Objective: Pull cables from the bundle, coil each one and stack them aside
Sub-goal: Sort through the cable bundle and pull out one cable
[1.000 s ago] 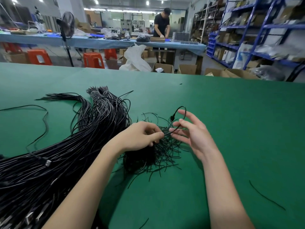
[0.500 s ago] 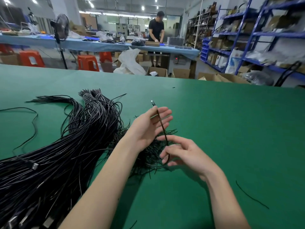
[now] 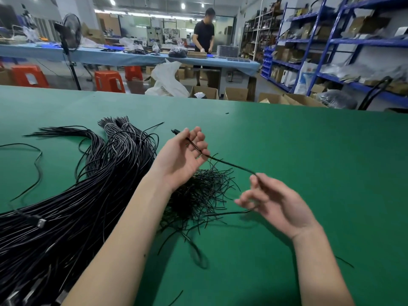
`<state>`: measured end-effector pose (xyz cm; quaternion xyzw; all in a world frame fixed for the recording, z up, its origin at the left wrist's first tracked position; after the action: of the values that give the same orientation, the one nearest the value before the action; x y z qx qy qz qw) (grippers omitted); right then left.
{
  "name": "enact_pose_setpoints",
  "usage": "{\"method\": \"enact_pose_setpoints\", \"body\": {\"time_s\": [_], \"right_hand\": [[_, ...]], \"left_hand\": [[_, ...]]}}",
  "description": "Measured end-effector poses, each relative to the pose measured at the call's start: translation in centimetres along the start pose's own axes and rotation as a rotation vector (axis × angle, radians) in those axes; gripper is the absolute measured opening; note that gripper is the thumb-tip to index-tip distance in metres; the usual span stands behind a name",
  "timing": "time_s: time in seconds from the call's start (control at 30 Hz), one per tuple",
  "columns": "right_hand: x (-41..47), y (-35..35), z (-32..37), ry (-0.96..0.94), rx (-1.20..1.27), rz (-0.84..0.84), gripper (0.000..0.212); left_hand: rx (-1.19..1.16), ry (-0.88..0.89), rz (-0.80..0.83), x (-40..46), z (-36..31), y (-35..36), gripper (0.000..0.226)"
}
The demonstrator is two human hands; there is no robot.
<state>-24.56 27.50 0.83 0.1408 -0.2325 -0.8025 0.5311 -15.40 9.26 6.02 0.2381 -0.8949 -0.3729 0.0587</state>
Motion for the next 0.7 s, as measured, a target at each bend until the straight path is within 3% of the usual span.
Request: {"method": "enact_pose_setpoints", "body": {"time_s": [0.1,0.17,0.3,0.4,0.5,0.7], "right_hand": [[-1.0,-1.8,1.4,-0.040,-0.073,-0.099,0.026],[-1.5,-2.7,1.5,0.031,-0.221,-0.105,0.023],[-2.1,-1.6,-0.2,0.368,-0.586,0.076,0.024],[-0.8,0.4,-1.6,0.416,-0.685,0.172,0.017],[0.5,2.0,-2.4,0.330,-0.573,0.185,0.011],[1.1,2.0,-3.1,0.255,-0.417,0.192,0.033]], "left_hand": [[0.125,-0.020,0.003,0.0,0.7,0.1,0.031],[0.238,-0.021,0.011,0.1,1.3,0.3,0.034],[0.368,0.001,0.039,0.4,1.7,0.5,0.038],[0.332,-0.012,0.096,0.3,2.3,1.1,0.038],[0.281,-0.023,0.152,0.1,2.8,1.7,0.038],[0.114,0.011,0.243,0.0,2.4,1.6,0.024]]}}
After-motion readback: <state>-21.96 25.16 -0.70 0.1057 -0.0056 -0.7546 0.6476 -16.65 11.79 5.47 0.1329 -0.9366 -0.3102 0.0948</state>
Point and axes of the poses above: each hand's wrist, its own x-axis towards the middle knuckle, its own y-axis out of the palm, z = x × y, the point moved 5 cm from there along x, towards the middle knuckle, and after that the axes turned 7 degrees about x, right-handed, at the moved point
